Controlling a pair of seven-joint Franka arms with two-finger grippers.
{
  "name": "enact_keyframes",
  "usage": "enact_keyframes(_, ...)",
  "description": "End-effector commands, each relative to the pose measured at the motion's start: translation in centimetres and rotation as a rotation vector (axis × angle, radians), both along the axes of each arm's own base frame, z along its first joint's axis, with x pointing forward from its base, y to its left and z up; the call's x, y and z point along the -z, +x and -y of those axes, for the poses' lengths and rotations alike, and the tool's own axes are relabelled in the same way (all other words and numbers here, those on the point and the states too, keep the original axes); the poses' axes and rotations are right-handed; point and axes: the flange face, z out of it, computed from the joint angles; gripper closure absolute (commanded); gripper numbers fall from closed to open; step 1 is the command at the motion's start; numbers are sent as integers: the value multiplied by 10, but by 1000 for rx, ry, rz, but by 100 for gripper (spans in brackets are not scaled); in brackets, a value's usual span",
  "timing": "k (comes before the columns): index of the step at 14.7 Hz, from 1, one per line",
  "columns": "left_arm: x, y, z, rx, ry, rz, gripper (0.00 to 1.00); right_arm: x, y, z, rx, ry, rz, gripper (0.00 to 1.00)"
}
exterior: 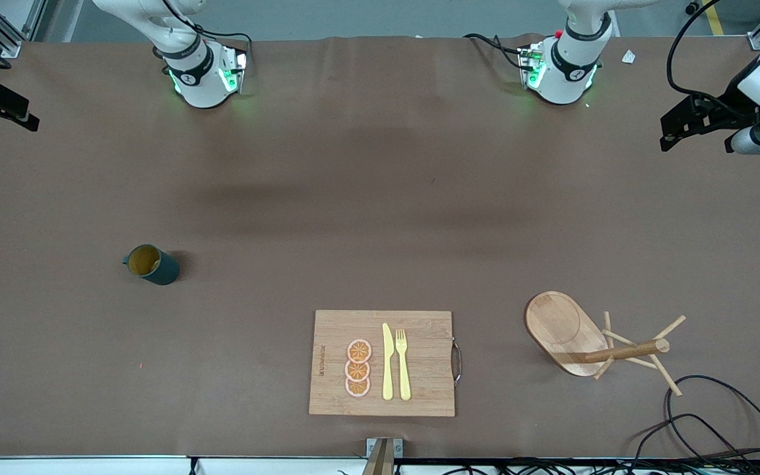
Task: Pass cup and hang on rack
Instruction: 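Move the right gripper down toward the teal mug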
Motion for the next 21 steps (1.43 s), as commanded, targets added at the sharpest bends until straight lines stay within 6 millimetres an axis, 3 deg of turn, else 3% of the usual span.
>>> enact_keyframes(1,-8,-3,-2,2,-2,8,0,-5,-9,-1,5,2,10,0)
enact_keyframes(5,-7,-2,-2,5,-2,6,0,-10,-9,0,10,-2,23,0)
enact_keyframes(7,-6,-2,-2,6,-1,5,0,-1,-2,8,33,-3,7,0)
enact_keyframes(13,-7,-1,-5,4,-3,6,0,122,80,22,28,2,-119,0)
enact_keyframes(15,-7,-1,-6,2,-3,6,0,158,98,26,-92,28,-117,0)
enact_keyframes(17,-6,-1,-7,0,-3,5,0,200,110,33,-165,43,-118,0)
enact_keyframes(21,-7,-1,-7,-3,-3,6,0,281,105,51,-354,62,-44,0)
